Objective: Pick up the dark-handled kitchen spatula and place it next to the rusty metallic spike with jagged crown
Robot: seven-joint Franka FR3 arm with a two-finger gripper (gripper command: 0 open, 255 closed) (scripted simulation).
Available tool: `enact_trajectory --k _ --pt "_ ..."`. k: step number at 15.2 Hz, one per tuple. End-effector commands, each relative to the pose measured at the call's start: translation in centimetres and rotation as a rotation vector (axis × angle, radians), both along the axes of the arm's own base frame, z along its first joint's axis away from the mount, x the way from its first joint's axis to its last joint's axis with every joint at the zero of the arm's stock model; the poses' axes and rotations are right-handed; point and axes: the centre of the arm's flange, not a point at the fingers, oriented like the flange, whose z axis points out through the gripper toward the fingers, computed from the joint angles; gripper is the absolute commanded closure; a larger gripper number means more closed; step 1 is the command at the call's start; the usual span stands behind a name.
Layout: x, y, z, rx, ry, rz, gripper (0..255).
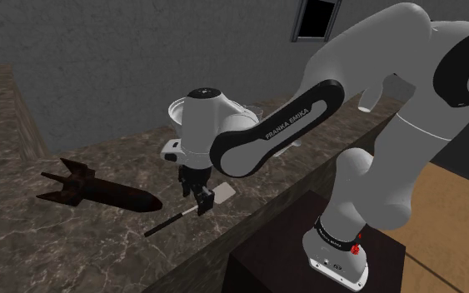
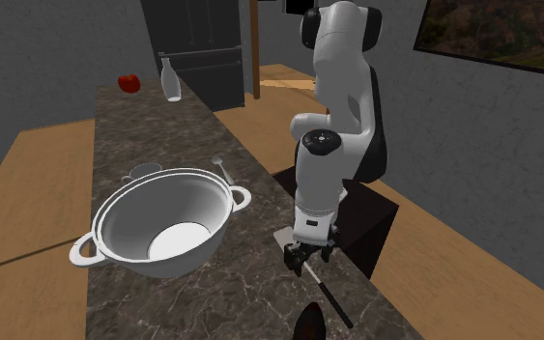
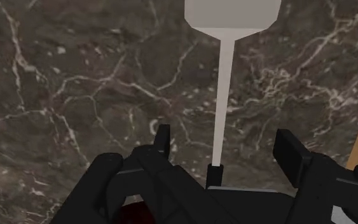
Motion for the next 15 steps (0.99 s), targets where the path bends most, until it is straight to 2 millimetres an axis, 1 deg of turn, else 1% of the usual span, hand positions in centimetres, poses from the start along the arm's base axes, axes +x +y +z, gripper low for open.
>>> enact_trajectory --k 1,3,6,7,15 --pt "0.0 0.0 0.0 0.0 0.0 0.0 0" --pt "0.0 0.0 0.0 0.0 0.0 0.0 0" --pt "0.0 -0.3 3.9 0.0 0.0 0.0 0" --pt "-0.1 -0.3 5.0 0.0 0.0 0.0 0" --pt "-0.1 -0.3 5.0 0.0 0.0 0.0 0"
